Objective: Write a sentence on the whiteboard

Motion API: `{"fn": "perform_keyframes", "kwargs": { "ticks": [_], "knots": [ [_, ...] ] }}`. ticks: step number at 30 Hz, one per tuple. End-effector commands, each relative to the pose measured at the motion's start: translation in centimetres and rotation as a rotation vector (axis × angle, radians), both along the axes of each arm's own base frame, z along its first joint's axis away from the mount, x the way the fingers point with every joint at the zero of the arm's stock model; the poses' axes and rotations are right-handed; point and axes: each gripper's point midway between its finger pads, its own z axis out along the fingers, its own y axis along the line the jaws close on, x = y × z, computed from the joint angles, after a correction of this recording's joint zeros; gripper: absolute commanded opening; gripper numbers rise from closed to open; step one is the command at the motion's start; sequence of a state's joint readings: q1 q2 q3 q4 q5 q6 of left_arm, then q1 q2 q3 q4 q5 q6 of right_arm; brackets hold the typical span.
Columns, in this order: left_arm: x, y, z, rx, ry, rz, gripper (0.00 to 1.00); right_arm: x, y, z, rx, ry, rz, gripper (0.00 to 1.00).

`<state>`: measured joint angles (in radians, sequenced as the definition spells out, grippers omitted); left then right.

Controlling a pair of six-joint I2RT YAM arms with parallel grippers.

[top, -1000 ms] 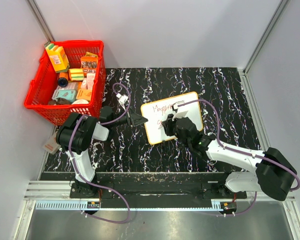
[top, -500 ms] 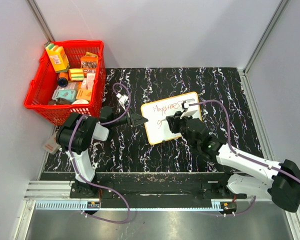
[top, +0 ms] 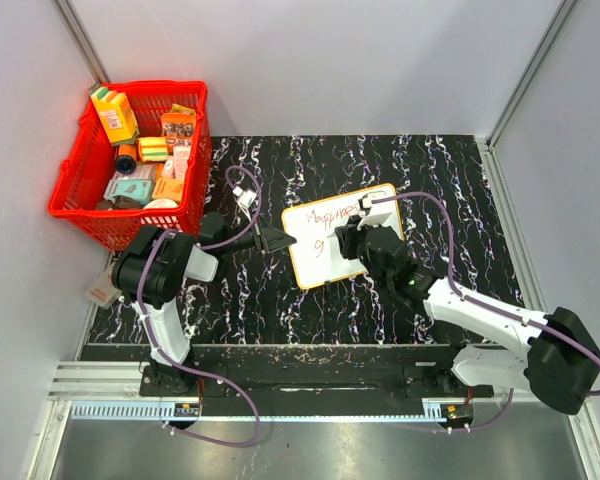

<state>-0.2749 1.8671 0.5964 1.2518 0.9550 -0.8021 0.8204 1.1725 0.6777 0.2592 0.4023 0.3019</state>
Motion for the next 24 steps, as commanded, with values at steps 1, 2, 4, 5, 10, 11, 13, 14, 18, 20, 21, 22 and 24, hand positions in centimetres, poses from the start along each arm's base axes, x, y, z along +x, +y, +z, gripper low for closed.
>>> {"fn": "perform_keyframes", "kwargs": {
  "ticks": [1, 2, 4, 5, 10, 11, 13, 14, 18, 20, 21, 22, 24],
  "knots": [
    [0.0, -0.6, 3.1, -0.032, -0.173, -0.039, 0.00, 1.4, 0.5, 2.6, 0.039, -0.060, -0.016, 0.00],
    [0.0, -0.6, 3.2, -0.032, -0.174, -0.039, 0.00, 1.5, 0.6, 2.6, 0.040, -0.061, -0.016, 0.00],
    [0.1, -0.6, 3.2, -0.032, -0.176, -0.039, 0.00, 1.6, 0.7, 2.2, 0.038, -0.054, -0.017, 0.00],
    [0.1, -0.6, 3.2, -0.032, -0.176, -0.039, 0.00, 1.6, 0.8, 2.2, 0.040, -0.053, -0.019, 0.00],
    [0.0, -0.6, 3.2, -0.033, -0.174, -0.041, 0.00, 1.9, 0.7, 2.0, 0.054, -0.051, -0.032, 0.00],
    [0.0, -0.6, 3.1, -0.033, -0.173, -0.039, 0.00, 1.9, 0.8, 1.9, 0.054, -0.051, -0.032, 0.00],
    [0.0, -0.6, 3.1, -0.032, -0.171, -0.039, 0.00, 1.8, 0.8, 2.2, 0.062, -0.058, -0.029, 0.00],
    [0.0, -0.6, 3.1, -0.032, -0.171, -0.041, 0.00, 1.8, 0.8, 2.3, 0.063, -0.061, -0.029, 0.00],
    [0.1, -0.6, 3.2, -0.033, -0.174, -0.039, 0.00, 2.0, 0.8, 2.6, 0.066, -0.069, -0.028, 0.00],
    [0.0, -0.6, 3.2, -0.032, -0.176, -0.039, 0.00, 2.1, 0.9, 2.0, 0.050, -0.059, -0.029, 0.00],
    [0.0, -0.6, 3.2, -0.033, -0.177, -0.041, 0.00, 2.1, 0.9, 1.8, 0.047, -0.052, -0.031, 0.00],
    [0.0, -0.6, 3.2, -0.033, -0.174, -0.039, 0.00, 2.2, 0.9, 1.3, 0.042, -0.043, -0.033, 0.00],
    [0.0, -0.6, 3.2, -0.032, -0.176, -0.039, 0.00, 2.1, 0.9, 0.7, 0.033, -0.028, -0.032, 0.00]
  ]
}}
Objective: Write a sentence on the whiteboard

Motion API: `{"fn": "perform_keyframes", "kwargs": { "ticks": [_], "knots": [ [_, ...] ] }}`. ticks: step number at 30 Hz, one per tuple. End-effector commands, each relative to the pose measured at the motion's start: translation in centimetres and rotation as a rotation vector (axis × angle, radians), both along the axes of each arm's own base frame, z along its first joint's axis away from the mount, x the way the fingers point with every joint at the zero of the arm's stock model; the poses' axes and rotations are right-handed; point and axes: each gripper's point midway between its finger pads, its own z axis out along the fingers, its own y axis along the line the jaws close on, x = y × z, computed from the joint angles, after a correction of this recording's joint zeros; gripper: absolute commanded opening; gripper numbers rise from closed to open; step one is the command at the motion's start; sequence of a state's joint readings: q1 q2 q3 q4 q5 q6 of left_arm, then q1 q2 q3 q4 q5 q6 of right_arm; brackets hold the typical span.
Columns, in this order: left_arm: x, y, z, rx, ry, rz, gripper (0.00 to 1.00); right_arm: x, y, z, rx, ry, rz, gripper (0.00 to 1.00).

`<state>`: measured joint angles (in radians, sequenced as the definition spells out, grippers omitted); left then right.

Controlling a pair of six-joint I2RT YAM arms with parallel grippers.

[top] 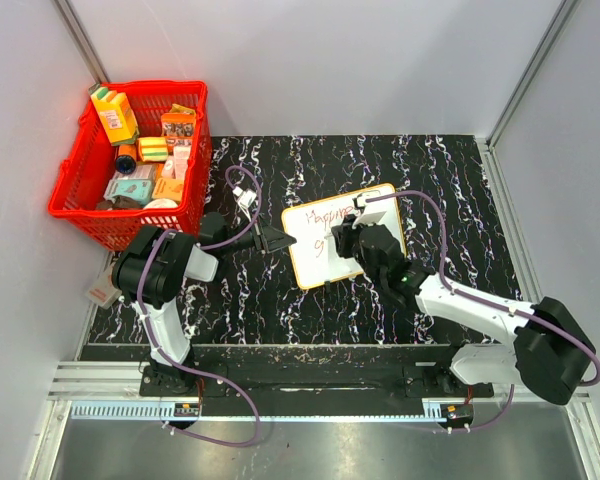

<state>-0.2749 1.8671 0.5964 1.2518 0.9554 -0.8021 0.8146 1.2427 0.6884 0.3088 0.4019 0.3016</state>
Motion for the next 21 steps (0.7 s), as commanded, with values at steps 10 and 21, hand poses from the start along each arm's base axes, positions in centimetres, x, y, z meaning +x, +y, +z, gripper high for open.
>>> {"fn": "perform_keyframes", "kwargs": {
  "ticks": [10, 21],
  "knots": [
    [0.0, -0.6, 3.2, -0.033, -0.176, -0.040, 0.00, -0.1, -0.4, -0.2, 0.034, 0.018, -0.014, 0.00],
    [0.0, -0.6, 3.2, -0.033, -0.176, -0.040, 0.00, -0.9, -0.5, -1.7, 0.027, 0.056, 0.008, 0.00]
  ]
}}
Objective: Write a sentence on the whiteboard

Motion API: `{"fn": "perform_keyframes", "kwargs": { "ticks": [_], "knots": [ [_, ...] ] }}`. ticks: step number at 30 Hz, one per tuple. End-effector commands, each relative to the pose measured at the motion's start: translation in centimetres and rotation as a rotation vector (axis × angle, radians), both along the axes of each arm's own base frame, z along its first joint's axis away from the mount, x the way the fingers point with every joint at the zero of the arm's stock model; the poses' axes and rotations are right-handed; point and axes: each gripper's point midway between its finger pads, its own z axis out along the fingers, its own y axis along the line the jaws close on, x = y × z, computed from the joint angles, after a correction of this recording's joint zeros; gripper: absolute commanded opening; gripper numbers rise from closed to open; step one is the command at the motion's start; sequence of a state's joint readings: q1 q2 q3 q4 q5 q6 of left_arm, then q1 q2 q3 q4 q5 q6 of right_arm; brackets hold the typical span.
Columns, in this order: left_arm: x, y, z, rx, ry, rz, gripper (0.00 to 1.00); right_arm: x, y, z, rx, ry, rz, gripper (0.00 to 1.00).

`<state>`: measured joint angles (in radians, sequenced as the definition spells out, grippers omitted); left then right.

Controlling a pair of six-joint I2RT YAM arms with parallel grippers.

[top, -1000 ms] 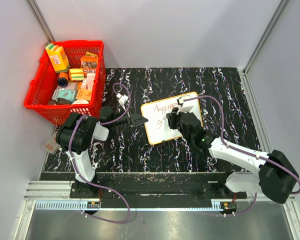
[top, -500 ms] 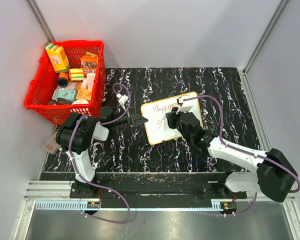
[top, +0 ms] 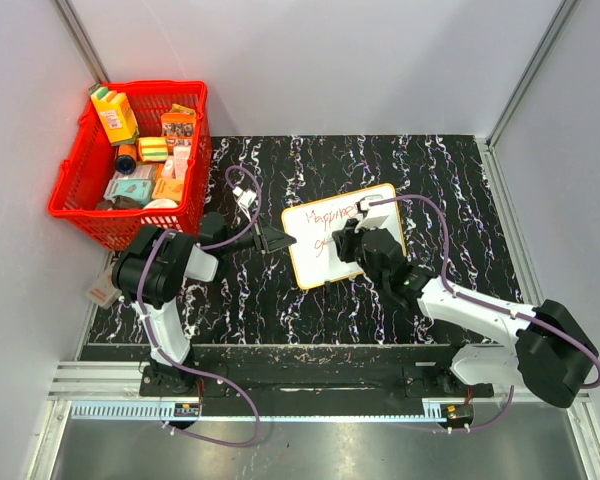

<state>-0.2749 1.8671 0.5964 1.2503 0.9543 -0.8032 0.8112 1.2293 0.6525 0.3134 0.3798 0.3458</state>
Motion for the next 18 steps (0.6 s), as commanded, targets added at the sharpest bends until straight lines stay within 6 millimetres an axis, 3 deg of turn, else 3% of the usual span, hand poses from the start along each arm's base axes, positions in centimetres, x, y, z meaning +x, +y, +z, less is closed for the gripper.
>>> {"fn": "perform_keyframes", "kwargs": {
  "ticks": [1, 7, 18],
  "knots": [
    [0.0, -0.6, 3.2, -0.033, -0.178, -0.042, 0.00, -0.4, -0.4, -0.9, -0.004, 0.027, 0.006, 0.00],
    [0.0, -0.6, 3.2, -0.034, -0.175, -0.042, 0.00, -0.4, -0.7, -1.1, -0.007, 0.029, -0.006, 0.00],
    [0.0, -0.6, 3.1, -0.033, -0.175, -0.042, 0.00, 0.8, -0.9, 1.4, 0.007, -0.031, -0.049, 0.00]
  ]
}}
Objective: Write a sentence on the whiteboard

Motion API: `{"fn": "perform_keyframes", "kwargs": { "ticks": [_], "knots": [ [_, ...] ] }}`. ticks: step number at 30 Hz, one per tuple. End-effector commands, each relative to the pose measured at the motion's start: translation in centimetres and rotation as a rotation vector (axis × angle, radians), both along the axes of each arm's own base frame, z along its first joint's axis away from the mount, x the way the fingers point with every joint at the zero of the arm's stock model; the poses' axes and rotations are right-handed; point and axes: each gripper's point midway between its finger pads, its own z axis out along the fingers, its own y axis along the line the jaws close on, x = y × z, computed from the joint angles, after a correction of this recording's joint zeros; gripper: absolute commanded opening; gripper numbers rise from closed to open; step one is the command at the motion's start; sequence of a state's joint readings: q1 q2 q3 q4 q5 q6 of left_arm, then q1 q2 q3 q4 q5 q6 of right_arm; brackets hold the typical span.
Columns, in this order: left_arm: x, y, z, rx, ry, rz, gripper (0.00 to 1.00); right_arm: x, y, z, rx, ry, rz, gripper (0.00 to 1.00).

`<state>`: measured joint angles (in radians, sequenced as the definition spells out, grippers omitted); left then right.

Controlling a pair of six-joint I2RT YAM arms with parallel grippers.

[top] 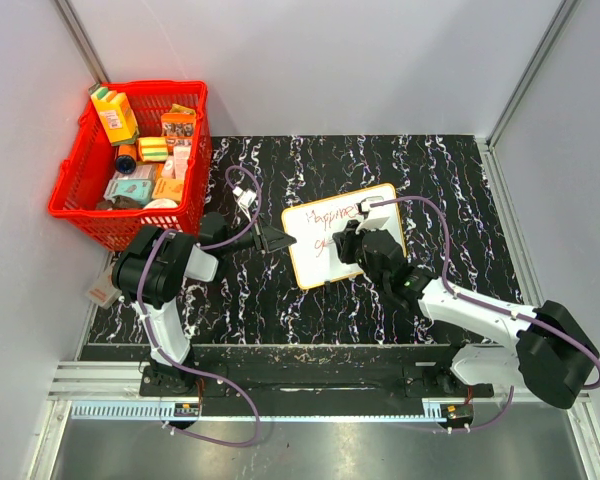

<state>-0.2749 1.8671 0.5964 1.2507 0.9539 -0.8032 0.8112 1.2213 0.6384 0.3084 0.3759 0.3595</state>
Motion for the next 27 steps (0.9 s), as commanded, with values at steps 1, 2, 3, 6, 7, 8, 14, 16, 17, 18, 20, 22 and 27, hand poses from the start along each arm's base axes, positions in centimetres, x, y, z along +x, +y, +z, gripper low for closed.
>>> {"fn": "perform_keyframes", "kwargs": {
  "ticks": [1, 2, 3, 6, 7, 8, 14, 16, 17, 18, 20, 22, 27],
  "knots": [
    [-0.1, -0.6, 3.2, -0.033, -0.178, -0.042, 0.00, 1.2, -0.7, 2.1, 0.006, -0.050, -0.054, 0.00],
    [0.0, -0.6, 3.2, -0.033, -0.177, -0.040, 0.00, 1.3, -0.7, 2.2, 0.002, -0.053, -0.056, 0.00],
    [0.0, -0.6, 3.2, -0.033, -0.178, -0.040, 0.00, 1.4, -0.6, 2.4, 0.003, -0.056, -0.057, 0.00],
    [-0.1, -0.6, 3.2, -0.033, -0.177, -0.040, 0.00, 1.7, -0.7, 2.8, 0.008, -0.066, -0.065, 0.00],
    [0.0, -0.6, 3.2, -0.033, -0.178, -0.040, 0.00, 1.7, -0.7, 2.8, 0.008, -0.068, -0.066, 0.00],
    [-0.1, -0.6, 3.2, -0.033, -0.177, -0.042, 0.00, 1.8, -0.8, 2.9, 0.010, -0.070, -0.067, 0.00],
    [-0.1, -0.6, 3.2, -0.033, -0.178, -0.042, 0.00, 2.1, -1.0, 3.4, 0.019, -0.083, -0.076, 0.00],
    [0.0, -0.6, 3.2, -0.033, -0.177, -0.040, 0.00, 2.2, -1.1, 3.6, 0.025, -0.086, -0.081, 0.00],
    [0.0, -0.6, 3.2, -0.033, -0.177, -0.040, 0.00, 2.2, -1.2, 3.6, 0.027, -0.087, -0.085, 0.00],
    [0.0, -0.6, 3.2, -0.033, -0.177, -0.040, 0.00, 2.3, -1.3, 3.7, 0.030, -0.089, -0.091, 0.00],
    [0.0, -0.6, 3.2, -0.033, -0.178, -0.040, 0.00, 2.4, -1.4, 3.8, 0.035, -0.090, -0.092, 0.00],
    [-0.1, -0.6, 3.2, -0.033, -0.179, -0.040, 0.00, 2.6, -1.7, 4.0, 0.041, -0.094, -0.102, 0.00],
    [-0.1, -0.6, 3.2, -0.033, -0.178, -0.040, 0.00, 2.7, -2.0, 4.3, 0.046, -0.099, -0.105, 0.00]
  ]
}}
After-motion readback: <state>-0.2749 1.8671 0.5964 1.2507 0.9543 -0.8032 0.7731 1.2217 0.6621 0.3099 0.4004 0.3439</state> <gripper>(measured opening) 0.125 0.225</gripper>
